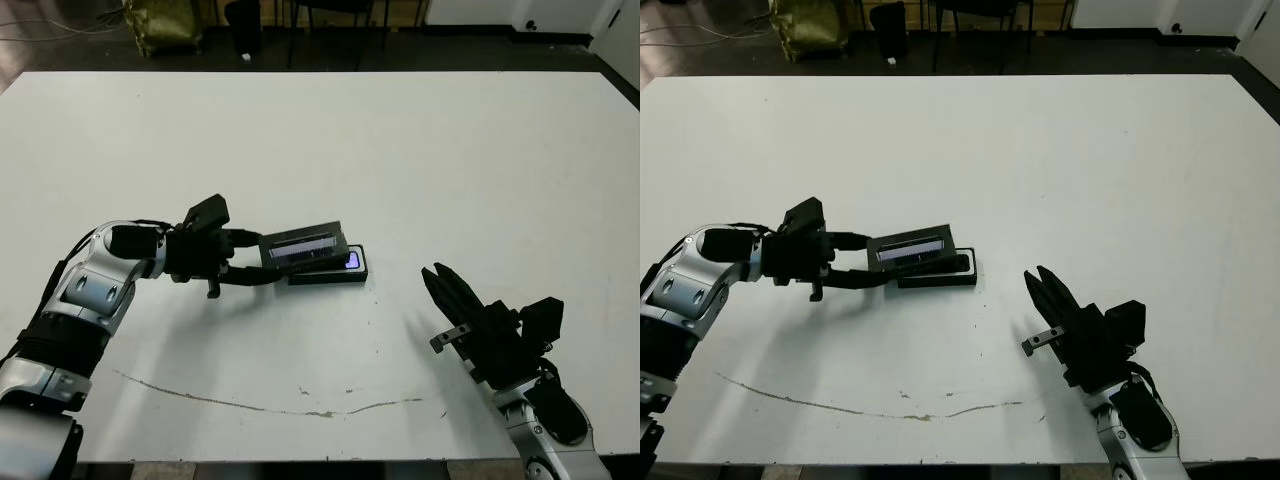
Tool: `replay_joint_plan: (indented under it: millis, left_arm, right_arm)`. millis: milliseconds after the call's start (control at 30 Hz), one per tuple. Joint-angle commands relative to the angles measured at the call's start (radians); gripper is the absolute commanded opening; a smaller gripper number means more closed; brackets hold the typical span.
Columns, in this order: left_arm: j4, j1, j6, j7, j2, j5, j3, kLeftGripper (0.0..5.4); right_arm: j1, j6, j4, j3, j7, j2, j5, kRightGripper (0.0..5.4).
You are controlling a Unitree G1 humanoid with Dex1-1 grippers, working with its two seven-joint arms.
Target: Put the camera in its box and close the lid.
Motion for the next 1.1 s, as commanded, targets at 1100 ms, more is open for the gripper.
replay_joint_plan:
  millis: [1100]
  left_arm:
    - [0.1,-0.069,0.033,-0.139,-0.024,0.026,-0.022,1.92]
  right_arm:
    - [-0.002,-0.041,0.044,-0.007,0.027,-0.01,0.0,0.0]
